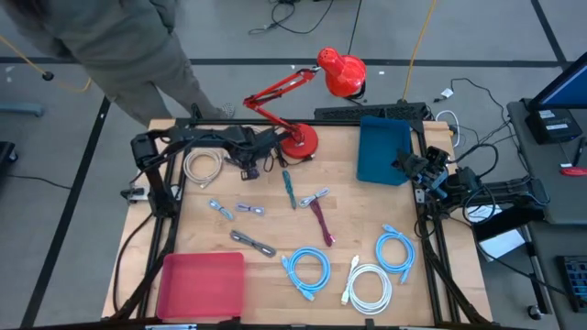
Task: Sort cables
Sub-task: Put the top gray usb cable into the blue bin
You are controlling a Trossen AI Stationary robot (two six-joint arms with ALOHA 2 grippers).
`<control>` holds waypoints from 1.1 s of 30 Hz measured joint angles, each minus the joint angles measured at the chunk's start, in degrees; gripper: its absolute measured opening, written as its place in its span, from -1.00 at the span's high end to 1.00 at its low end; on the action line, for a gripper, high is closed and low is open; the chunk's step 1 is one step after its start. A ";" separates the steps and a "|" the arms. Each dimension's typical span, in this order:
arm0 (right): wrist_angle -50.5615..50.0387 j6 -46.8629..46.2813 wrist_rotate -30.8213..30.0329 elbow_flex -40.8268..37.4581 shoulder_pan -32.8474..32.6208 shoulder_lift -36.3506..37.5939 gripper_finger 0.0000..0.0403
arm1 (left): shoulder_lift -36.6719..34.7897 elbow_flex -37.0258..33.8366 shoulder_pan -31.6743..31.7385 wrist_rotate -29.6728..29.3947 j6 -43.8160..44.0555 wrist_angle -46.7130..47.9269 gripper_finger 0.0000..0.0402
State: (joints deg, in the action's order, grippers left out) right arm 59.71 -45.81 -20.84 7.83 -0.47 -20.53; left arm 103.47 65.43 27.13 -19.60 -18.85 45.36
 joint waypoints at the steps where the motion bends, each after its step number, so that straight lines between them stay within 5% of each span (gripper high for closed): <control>1: -0.01 -0.02 0.02 -0.01 0.00 0.00 1.00 | -0.01 0.00 0.19 -0.05 -0.21 -0.42 0.37; 17: 0.01 -0.94 0.00 -0.01 0.00 -0.02 1.00 | 2.94 0.20 2.47 3.32 5.92 -3.84 0.24; 27: 0.02 -1.67 0.11 0.00 0.00 -0.01 1.00 | 3.07 0.15 2.67 7.41 10.64 -5.18 0.92; 33: 0.00 -3.03 0.13 0.00 0.00 0.00 1.00 | 3.14 0.28 2.62 6.83 16.80 -4.29 0.97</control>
State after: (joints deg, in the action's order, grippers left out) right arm 59.71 -48.84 -20.71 7.82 -0.47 -20.53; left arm 106.61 65.71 29.76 -12.77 -2.05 41.07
